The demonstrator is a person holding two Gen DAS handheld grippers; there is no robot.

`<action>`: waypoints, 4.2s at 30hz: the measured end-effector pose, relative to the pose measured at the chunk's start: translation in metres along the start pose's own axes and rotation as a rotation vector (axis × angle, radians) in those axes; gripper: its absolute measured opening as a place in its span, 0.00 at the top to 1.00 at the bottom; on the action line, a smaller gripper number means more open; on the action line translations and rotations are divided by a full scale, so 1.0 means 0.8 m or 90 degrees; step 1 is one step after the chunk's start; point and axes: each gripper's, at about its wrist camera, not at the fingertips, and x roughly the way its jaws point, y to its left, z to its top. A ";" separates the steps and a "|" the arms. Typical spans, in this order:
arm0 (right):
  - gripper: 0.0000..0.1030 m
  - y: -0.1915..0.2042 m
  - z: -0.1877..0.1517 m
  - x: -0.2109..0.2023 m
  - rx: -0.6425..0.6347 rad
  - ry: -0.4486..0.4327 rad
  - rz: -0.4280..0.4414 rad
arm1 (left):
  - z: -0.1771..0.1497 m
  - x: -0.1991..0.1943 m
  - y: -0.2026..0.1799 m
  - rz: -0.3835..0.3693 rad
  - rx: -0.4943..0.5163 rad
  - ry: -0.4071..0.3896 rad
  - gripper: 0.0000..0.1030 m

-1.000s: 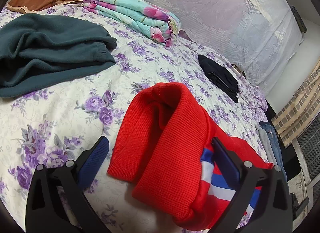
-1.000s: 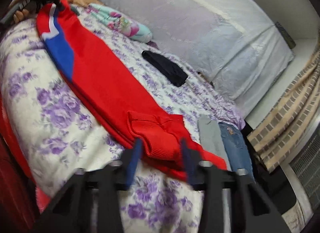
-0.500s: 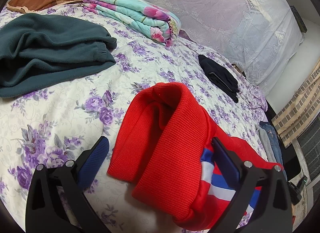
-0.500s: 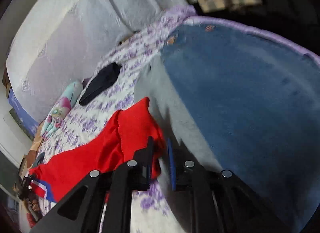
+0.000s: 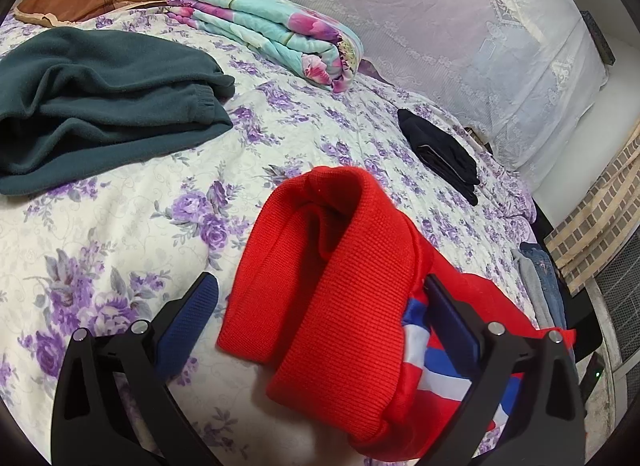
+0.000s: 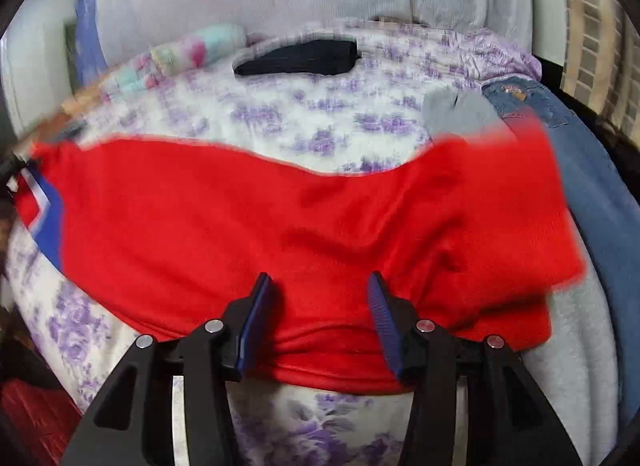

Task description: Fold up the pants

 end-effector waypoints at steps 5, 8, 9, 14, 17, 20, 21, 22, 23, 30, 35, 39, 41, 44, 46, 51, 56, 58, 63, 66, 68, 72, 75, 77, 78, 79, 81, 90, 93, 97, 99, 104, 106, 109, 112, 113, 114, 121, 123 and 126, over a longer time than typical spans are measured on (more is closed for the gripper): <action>0.51 0.031 0.026 -0.031 -0.018 -0.036 0.031 | -0.012 -0.048 -0.027 -0.025 0.041 -0.051 0.05; 0.51 0.075 0.078 -0.026 -0.044 -0.059 0.154 | -0.021 -0.070 -0.071 -0.059 0.097 -0.069 0.05; 0.51 0.092 0.098 -0.019 -0.057 -0.059 0.195 | -0.025 -0.071 -0.085 -0.050 0.123 -0.072 0.05; 0.67 0.181 0.183 0.052 -0.119 -0.050 0.260 | -0.058 -0.053 -0.151 0.096 0.301 -0.132 0.05; 0.71 0.221 0.210 0.103 -0.135 -0.019 0.239 | -0.054 -0.072 -0.146 0.138 0.302 -0.182 0.05; 0.72 0.250 0.202 0.132 -0.153 0.022 0.247 | -0.033 -0.107 -0.123 0.084 0.231 -0.191 0.05; 0.72 0.261 0.188 0.136 -0.166 0.044 0.264 | -0.027 -0.113 -0.119 0.055 0.216 -0.184 0.05; 0.72 0.271 0.175 0.137 -0.182 0.065 0.284 | -0.019 -0.108 -0.116 0.015 0.209 -0.152 0.05; 0.72 0.278 0.160 0.131 -0.197 0.078 0.293 | -0.016 -0.098 -0.116 -0.007 0.207 -0.122 0.05; 0.64 0.290 0.101 0.097 -0.270 0.109 0.306 | -0.066 0.013 -0.123 0.120 0.336 -0.035 0.05; 0.64 0.280 0.133 0.088 -0.233 0.095 0.365 | -0.097 0.024 -0.137 0.200 0.416 -0.050 0.05; 0.63 0.249 0.188 0.109 -0.130 0.067 0.367 | -0.092 0.013 -0.130 0.178 0.395 -0.059 0.05; 0.63 0.243 0.199 0.135 -0.116 0.106 0.360 | -0.092 0.013 -0.131 0.174 0.394 -0.061 0.05; 0.63 0.262 0.180 0.148 -0.171 0.148 0.352 | -0.093 0.011 -0.131 0.168 0.392 -0.062 0.05; 0.62 0.278 0.158 0.129 -0.227 0.140 0.355 | -0.092 0.010 -0.129 0.160 0.387 -0.063 0.05; 0.45 0.307 0.110 0.097 -0.328 0.130 0.345 | -0.091 0.009 -0.127 0.152 0.382 -0.066 0.05; 0.32 0.295 0.136 0.124 -0.230 0.192 0.413 | -0.092 0.008 -0.126 0.149 0.378 -0.068 0.05; 0.30 0.287 0.145 0.147 -0.160 0.225 0.440 | -0.092 0.007 -0.126 0.148 0.379 -0.068 0.05; 0.18 0.287 0.165 0.192 0.030 0.311 0.594 | -0.091 0.006 -0.126 0.144 0.374 -0.070 0.05; 0.21 0.280 0.183 0.207 0.126 0.285 0.635 | -0.091 0.007 -0.127 0.144 0.375 -0.069 0.05; 0.26 0.256 0.201 0.217 0.182 0.229 0.623 | -0.091 0.007 -0.127 0.144 0.374 -0.070 0.05; 0.57 0.222 0.207 0.247 0.248 0.234 0.603 | -0.092 0.006 -0.127 0.143 0.374 -0.069 0.05; 0.58 0.212 0.205 0.234 0.197 0.200 0.539 | -0.091 0.006 -0.127 0.143 0.373 -0.070 0.05; 0.59 0.198 0.210 0.217 0.173 0.160 0.490 | -0.091 0.007 -0.127 0.142 0.372 -0.070 0.05; 0.59 0.194 0.211 0.206 0.153 0.133 0.451 | -0.091 0.007 -0.127 0.141 0.372 -0.070 0.05; 0.59 0.193 0.213 0.192 0.124 0.106 0.421 | -0.090 0.007 -0.127 0.140 0.371 -0.070 0.05; 0.62 0.212 0.212 0.153 0.029 0.053 0.381 | -0.089 0.006 -0.125 0.137 0.364 -0.072 0.05; 0.73 0.288 0.169 0.169 -0.158 0.106 0.291 | -0.045 -0.010 -0.136 0.050 0.280 -0.030 0.05; 1.00 0.242 0.185 0.201 -0.032 0.130 0.295 | -0.038 0.042 -0.115 0.185 0.302 0.015 0.05; 0.94 0.214 0.183 0.161 -0.014 0.065 0.286 | -0.038 0.014 -0.119 0.213 0.277 -0.017 0.05; 0.89 0.211 0.174 0.128 -0.019 0.039 0.314 | -0.038 -0.014 -0.124 0.142 0.248 -0.041 0.05; 0.32 0.228 0.132 0.130 -0.055 0.085 0.320 | -0.043 0.016 -0.150 0.158 0.307 -0.004 0.05; 0.38 0.217 0.127 0.142 -0.023 0.089 0.339 | -0.048 0.061 -0.136 0.227 0.327 0.019 0.05; 0.39 0.179 0.131 0.098 0.063 0.009 0.337 | -0.081 0.069 -0.173 0.323 0.434 -0.025 0.04; 0.31 0.131 0.103 0.030 0.090 -0.072 0.334 | -0.102 0.059 -0.182 0.331 0.478 -0.060 0.04; 0.27 0.103 0.081 0.005 0.119 -0.094 0.309 | -0.100 0.053 -0.180 0.309 0.474 -0.062 0.04; 0.27 0.080 0.064 -0.009 0.148 -0.102 0.287 | -0.099 0.049 -0.178 0.292 0.468 -0.061 0.04; 0.26 -0.071 -0.059 -0.079 0.414 -0.076 0.126 | -0.078 0.045 -0.161 0.227 0.412 -0.047 0.04; 0.26 -0.089 -0.065 -0.066 0.457 -0.057 0.128 | -0.074 0.041 -0.157 0.199 0.403 -0.039 0.04; 0.26 -0.101 -0.063 -0.033 0.532 -0.057 0.182 | -0.065 0.028 -0.145 0.154 0.364 -0.047 0.04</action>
